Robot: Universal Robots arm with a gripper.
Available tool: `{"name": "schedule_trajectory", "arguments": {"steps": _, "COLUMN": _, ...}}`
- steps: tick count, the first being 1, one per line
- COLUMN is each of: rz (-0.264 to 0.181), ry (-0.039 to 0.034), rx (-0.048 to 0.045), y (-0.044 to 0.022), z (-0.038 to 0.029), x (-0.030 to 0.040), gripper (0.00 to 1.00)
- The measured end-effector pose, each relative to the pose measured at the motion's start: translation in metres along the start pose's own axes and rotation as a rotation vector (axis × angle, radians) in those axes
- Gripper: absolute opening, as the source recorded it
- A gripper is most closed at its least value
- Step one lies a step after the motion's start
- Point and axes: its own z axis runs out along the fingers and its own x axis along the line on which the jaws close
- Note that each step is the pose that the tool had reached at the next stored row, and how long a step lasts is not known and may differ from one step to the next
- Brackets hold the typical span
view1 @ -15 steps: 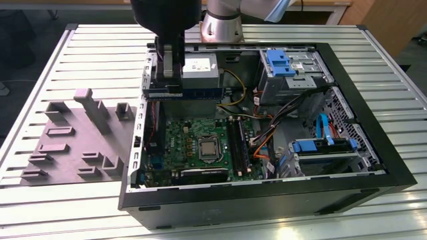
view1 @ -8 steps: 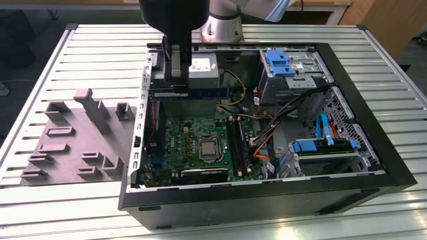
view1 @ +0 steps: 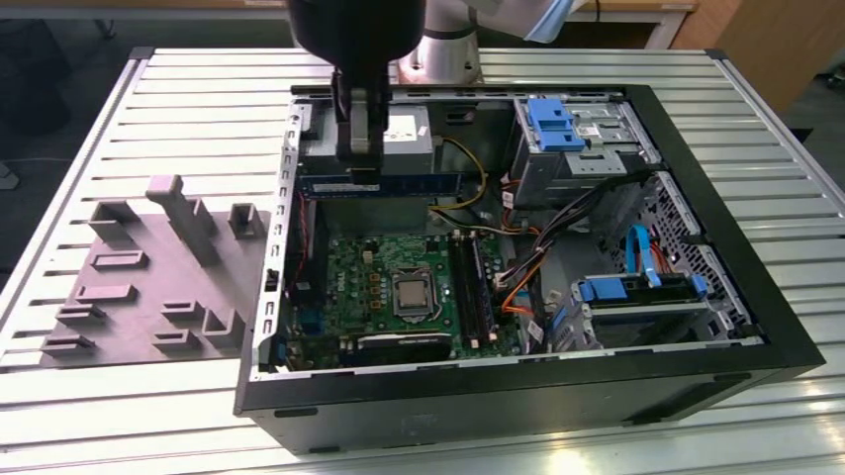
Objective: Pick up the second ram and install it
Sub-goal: 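Pick up the second ram and move it above second insertion slot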
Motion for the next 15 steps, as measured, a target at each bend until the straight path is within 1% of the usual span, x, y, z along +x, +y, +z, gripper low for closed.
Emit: {"name": "schedule_trajectory", "arguments": {"steps": 15, "rz": 0.000, "ry": -0.0001, "rx": -0.0002, "y": -0.0106, "z": 0.0023, "x": -0.0003, "gripper": 0.12}}
